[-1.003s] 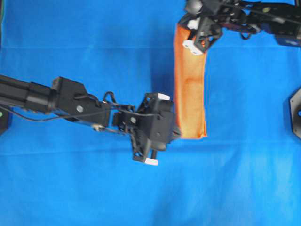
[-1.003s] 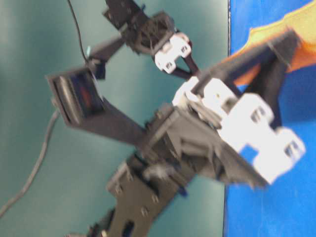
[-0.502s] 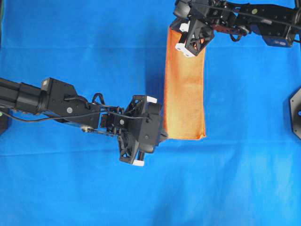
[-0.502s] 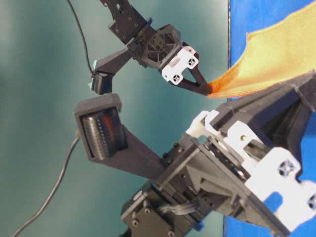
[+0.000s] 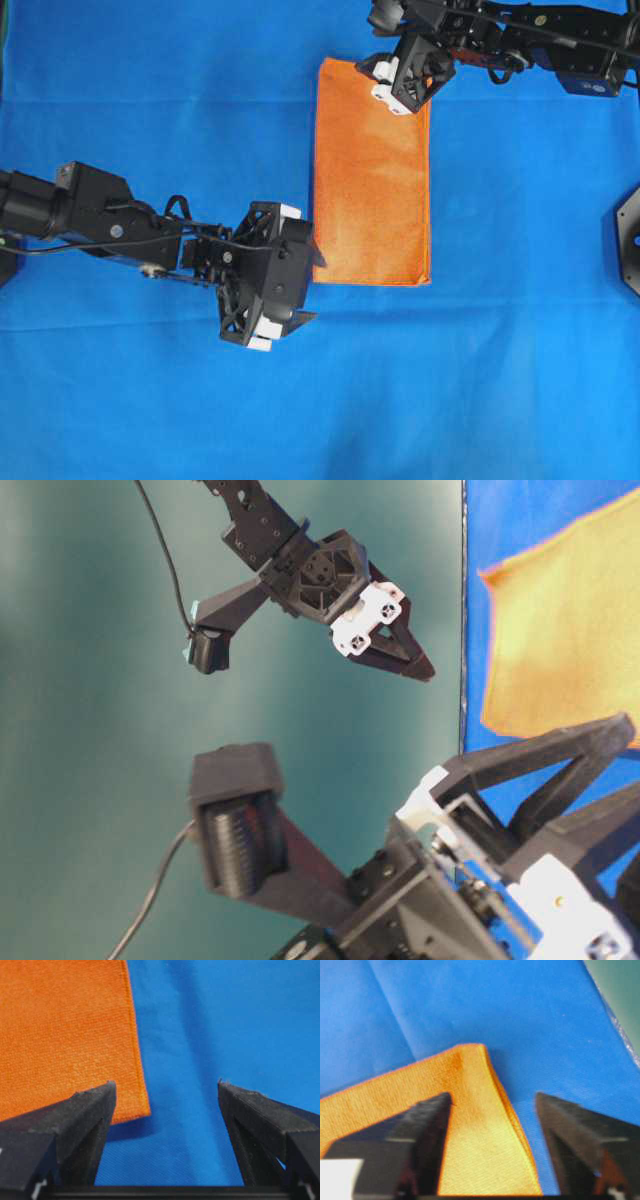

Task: Fold the orange towel.
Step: 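Lay the strip down vertically and open both grippers, then retract both grippers away from the towel to the sides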

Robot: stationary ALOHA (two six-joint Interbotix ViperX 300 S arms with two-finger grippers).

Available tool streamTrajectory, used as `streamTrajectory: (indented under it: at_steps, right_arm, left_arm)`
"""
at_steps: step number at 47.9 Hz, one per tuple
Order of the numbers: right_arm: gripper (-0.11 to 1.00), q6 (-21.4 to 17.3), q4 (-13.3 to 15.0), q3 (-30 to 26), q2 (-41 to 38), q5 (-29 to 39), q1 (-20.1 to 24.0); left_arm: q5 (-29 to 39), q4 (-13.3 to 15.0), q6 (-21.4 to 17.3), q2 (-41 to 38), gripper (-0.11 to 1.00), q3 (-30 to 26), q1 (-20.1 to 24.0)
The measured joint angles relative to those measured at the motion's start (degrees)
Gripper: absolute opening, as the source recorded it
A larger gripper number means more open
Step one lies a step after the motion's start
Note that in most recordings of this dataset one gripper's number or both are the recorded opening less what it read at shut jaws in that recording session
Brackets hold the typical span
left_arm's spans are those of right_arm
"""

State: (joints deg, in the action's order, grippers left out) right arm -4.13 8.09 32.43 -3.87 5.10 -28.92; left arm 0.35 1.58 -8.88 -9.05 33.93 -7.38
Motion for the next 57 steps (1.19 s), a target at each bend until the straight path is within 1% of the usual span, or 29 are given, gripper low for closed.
streamTrajectory:
  at_steps: [8,14,22,27,33,37,46,50,57]
  right_arm:
    - [0.62,0.0,0.18,0.0,0.09,0.0,0.7]
    - [0.62,0.0,0.18,0.88,1.93,0.18,1.93]
    - [0.62,0.0,0.18,4.31,8.44,0.18,2.64]
    - [0.62,-0.09,0.18,7.73,13.62,-0.26,3.6]
    - [0.62,-0.53,0.09,13.54,20.74,-2.37,6.24]
    - [0.62,-0.7,0.09,17.31,25.4,-3.6,8.09]
    - [0.62,-1.23,-0.97,24.61,37.0,-4.57,11.78]
    - [0.62,-1.76,-1.05,27.51,41.66,-4.57,12.83]
    - [0.62,-3.25,-1.32,32.78,48.69,-4.75,12.92]
  left_arm:
    - [0.0,-0.09,-0.53,1.32,0.74,0.0,-0.26]
    - [0.18,0.0,-1.14,3.16,0.74,0.09,-0.18]
    - [1.05,0.0,-1.85,7.82,0.74,1.23,0.09]
    - [0.53,0.0,-1.49,11.16,0.74,2.99,1.49]
    - [-2.37,-0.09,-0.09,14.33,0.74,6.24,3.96]
    - [-5.19,0.0,-0.09,16.35,0.74,8.88,5.27]
    - [-12.48,0.18,0.44,21.97,0.74,16.08,7.29]
    - [-14.94,0.18,1.05,25.31,0.74,19.51,8.17]
    - [-17.14,0.18,2.29,30.5,0.74,24.52,9.49]
